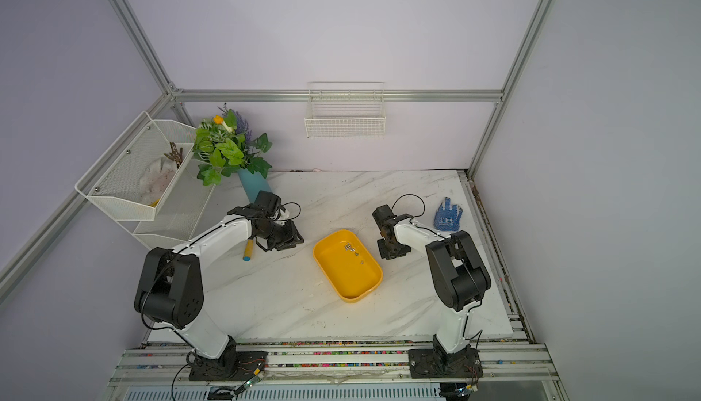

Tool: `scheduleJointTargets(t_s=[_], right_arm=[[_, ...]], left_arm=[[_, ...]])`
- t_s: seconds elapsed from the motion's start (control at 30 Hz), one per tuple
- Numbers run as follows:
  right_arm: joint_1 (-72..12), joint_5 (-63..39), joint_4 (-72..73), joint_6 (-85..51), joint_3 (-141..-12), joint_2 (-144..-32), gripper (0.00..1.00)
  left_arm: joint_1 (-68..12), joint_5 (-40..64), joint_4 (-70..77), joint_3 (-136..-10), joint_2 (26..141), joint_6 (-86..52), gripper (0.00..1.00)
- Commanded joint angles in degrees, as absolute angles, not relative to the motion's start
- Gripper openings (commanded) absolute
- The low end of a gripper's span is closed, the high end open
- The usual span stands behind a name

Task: Take out the screws from the storage box
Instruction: Place the screw at the center of the board, then pick up the screw from the storage box.

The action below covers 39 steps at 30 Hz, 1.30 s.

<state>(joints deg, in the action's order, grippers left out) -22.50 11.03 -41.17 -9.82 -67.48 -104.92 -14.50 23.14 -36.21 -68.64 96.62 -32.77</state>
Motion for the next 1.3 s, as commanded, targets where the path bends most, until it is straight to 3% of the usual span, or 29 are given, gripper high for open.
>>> scheduleJointTargets(t_s=[0.0, 0.3, 0.47, 0.67, 1.27], right_arm=[[-22.3, 10.0, -43.8, -9.7, -71.0, -100.9, 0.27], [-30.0, 2.6, -48.4, -11.9, -76.9, -93.9, 0.29], [-36.7, 0.0, -46.3, -12.8, -78.6, -94.8, 0.32], [-38.1, -2.5, -43.4, -10.2, -78.2, -99.7, 0.34], [-42.6, 10.9, -44.2, -14.5, -76.3, -108.1, 0.41]], left_arm=[[-14.2, 22.8, -37.4, -71.7, 94.8, -32.4, 0.38], [-14.2, 22.9, -36.8, -71.8, 95.8, -32.9, 0.38], [-14.3, 23.4, -36.3, -71.9, 96.0, -33.1, 0.38], [-14.3, 23.8, -36.3, -71.8, 96.1, -33.2, 0.38], [-14.2, 24.2, -35.2, -70.7, 95.5, -33.3, 0.39]])
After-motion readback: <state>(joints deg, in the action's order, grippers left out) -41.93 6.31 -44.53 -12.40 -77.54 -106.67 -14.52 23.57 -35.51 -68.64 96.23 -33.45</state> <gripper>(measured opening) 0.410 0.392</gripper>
